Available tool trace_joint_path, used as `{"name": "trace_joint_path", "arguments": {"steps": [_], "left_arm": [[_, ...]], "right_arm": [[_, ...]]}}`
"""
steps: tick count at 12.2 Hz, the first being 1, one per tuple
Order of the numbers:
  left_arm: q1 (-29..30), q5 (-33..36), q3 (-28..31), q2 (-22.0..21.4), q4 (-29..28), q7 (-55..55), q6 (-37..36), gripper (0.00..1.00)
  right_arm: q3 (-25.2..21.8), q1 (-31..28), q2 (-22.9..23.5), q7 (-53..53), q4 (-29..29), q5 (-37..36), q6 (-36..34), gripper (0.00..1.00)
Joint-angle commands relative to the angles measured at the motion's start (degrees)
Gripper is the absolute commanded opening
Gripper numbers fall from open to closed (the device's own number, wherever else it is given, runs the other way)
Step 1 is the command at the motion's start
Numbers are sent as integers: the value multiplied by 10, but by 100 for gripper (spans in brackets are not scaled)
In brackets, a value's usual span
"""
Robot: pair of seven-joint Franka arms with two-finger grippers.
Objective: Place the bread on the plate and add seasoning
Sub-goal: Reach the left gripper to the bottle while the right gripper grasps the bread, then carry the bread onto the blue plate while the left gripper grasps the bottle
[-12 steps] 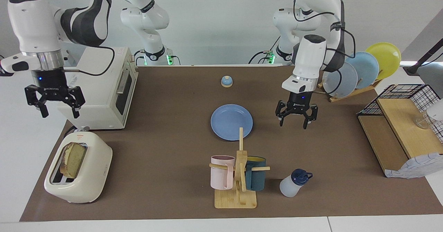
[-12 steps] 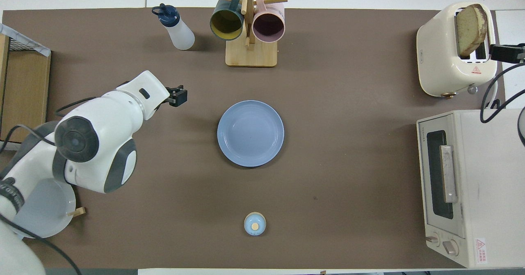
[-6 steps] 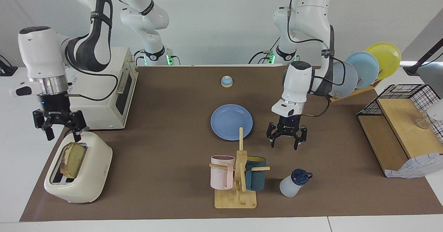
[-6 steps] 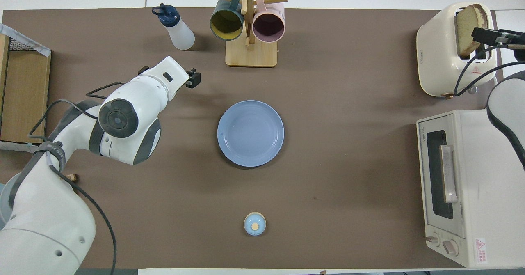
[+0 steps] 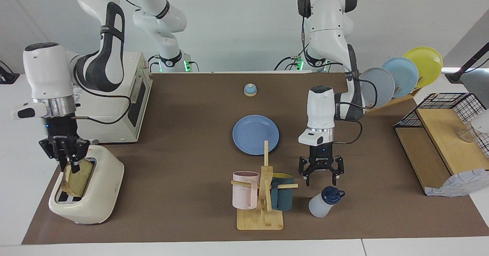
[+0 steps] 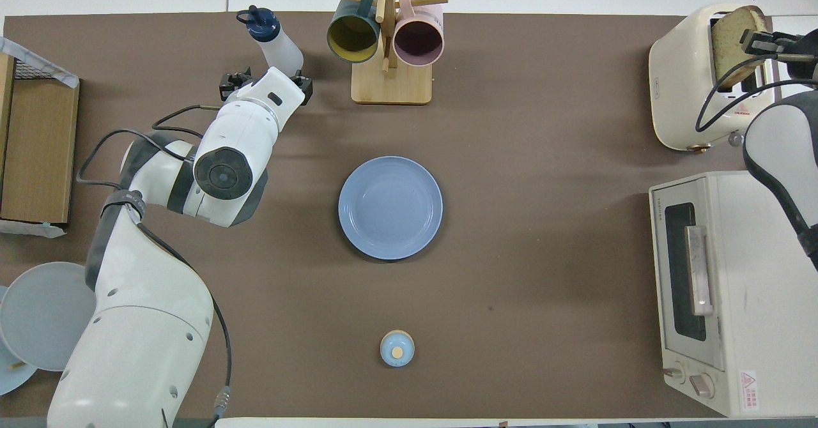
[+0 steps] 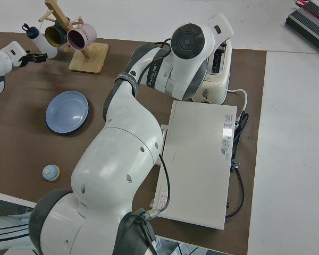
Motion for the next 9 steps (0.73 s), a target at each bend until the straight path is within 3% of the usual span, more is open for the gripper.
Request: {"name": "trace_joint_path", "arguments": {"steps": [1, 3, 5, 6, 9], "left_arm": [[18, 5, 0, 23, 33, -7, 6, 100], [53, 6, -36, 24, 46, -6, 6, 100], [114, 7, -106, 27, 81, 11, -14, 100], [117, 4, -118, 26, 79, 25, -16, 100], [123, 8, -121, 28, 86, 27, -20, 100]], "right_arm": [[3, -10, 5, -24, 51, 6, -97, 0], [3, -25, 21, -86, 157, 2, -248, 0], [4, -20, 8, -113, 225, -3, -388, 0], [6, -11, -13, -111, 241, -7, -447, 0], [10, 41, -46, -77, 237, -49, -525, 0]]}}
